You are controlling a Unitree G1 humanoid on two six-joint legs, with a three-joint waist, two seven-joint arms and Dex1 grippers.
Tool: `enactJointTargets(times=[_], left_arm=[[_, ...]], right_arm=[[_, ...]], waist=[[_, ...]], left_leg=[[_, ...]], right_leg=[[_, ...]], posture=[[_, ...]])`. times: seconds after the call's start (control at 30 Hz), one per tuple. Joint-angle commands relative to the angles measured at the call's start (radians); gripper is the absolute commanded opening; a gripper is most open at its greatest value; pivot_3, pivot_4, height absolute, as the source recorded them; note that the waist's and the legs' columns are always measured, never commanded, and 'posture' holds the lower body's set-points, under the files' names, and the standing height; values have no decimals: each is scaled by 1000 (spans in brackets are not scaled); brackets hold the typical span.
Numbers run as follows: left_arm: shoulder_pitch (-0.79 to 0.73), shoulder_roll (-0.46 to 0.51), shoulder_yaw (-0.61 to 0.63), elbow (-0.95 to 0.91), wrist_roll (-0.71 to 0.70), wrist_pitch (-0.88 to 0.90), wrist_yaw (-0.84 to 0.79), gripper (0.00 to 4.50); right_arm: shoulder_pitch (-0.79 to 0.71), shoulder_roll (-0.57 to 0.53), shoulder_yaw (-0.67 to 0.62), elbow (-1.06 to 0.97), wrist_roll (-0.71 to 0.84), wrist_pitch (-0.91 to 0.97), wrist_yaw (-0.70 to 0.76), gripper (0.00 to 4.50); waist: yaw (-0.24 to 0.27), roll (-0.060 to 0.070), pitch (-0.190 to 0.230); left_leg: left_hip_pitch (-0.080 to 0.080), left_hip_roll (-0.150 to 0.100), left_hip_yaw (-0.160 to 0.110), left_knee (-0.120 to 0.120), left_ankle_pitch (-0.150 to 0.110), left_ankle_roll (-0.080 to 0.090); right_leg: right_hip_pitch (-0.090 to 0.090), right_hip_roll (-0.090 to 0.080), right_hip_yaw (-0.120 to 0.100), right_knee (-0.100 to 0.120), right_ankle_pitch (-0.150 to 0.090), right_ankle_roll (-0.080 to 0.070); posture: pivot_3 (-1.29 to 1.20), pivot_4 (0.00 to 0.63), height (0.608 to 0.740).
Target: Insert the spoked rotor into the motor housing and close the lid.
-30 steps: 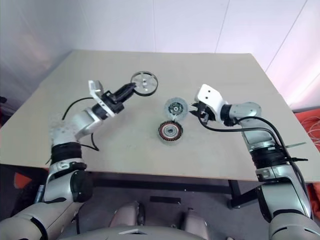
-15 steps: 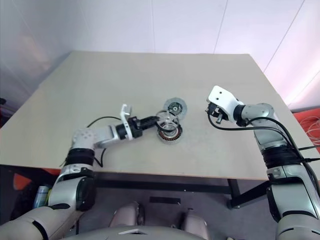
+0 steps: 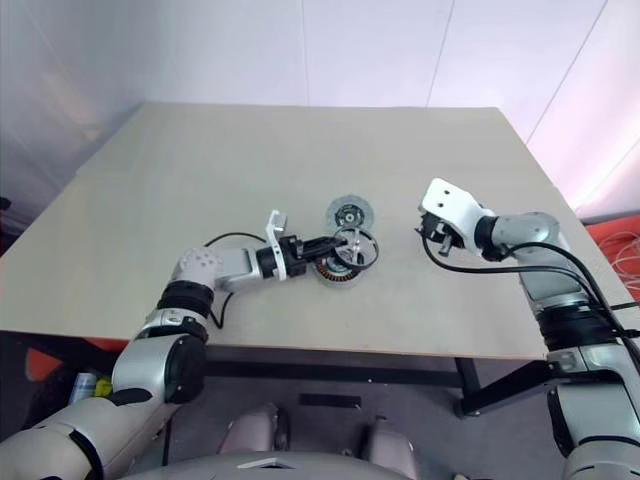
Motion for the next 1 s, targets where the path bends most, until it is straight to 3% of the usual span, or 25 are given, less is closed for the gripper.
enactJointTargets(times=[0.03,1.0], left_arm=[[-13,3,10,-7,5,14,-21,469],[107,-19,116,-148,-27,68,91,469]], right_arm=[[-15,-29,-49,-74,30,20,13,1331],[-48,-5,-26,-51,15,13,9,1331]], waist=[[0,0,0],[-4,0,0]], left_leg=[[1,0,0,0,0,0],[5,0,0,0,0,0]], right_leg=[[0,0,0,0,0,0],[4,0,0,0,0,0]], posture=[[0,0,740],[0,0,740]])
